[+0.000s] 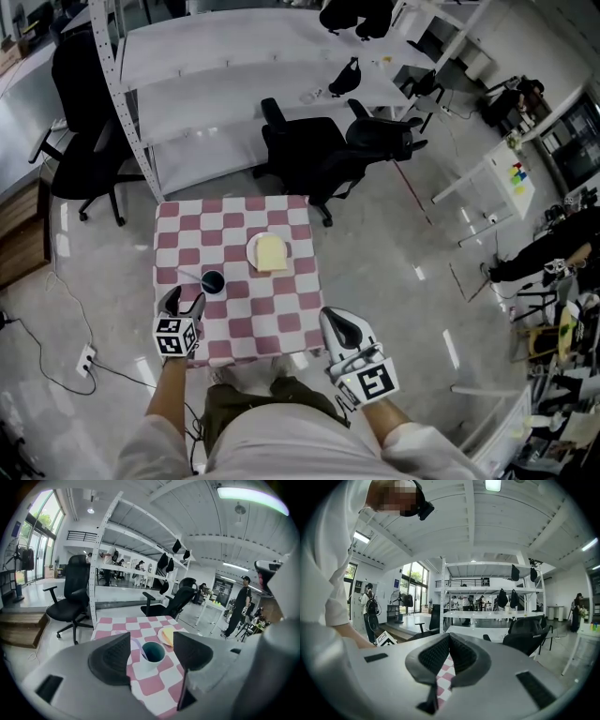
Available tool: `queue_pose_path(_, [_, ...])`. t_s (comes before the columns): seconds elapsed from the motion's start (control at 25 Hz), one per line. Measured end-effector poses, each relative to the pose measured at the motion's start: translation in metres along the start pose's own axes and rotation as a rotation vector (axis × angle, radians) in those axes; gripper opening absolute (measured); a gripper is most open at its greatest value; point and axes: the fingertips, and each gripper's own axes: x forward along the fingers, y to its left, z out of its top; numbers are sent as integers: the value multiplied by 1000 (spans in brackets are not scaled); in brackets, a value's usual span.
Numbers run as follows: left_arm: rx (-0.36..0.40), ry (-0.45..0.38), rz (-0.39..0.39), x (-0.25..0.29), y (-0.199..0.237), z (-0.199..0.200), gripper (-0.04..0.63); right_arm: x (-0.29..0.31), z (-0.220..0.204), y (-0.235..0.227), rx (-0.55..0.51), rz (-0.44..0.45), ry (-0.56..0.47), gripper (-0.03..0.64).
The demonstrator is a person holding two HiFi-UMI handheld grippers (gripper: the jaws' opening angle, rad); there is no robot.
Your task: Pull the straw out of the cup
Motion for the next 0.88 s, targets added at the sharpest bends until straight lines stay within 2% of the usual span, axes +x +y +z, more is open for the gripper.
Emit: queue_pose_path(0.88, [-84, 164, 38, 64, 33, -45, 285, -4, -12, -15, -4, -38, 47, 5])
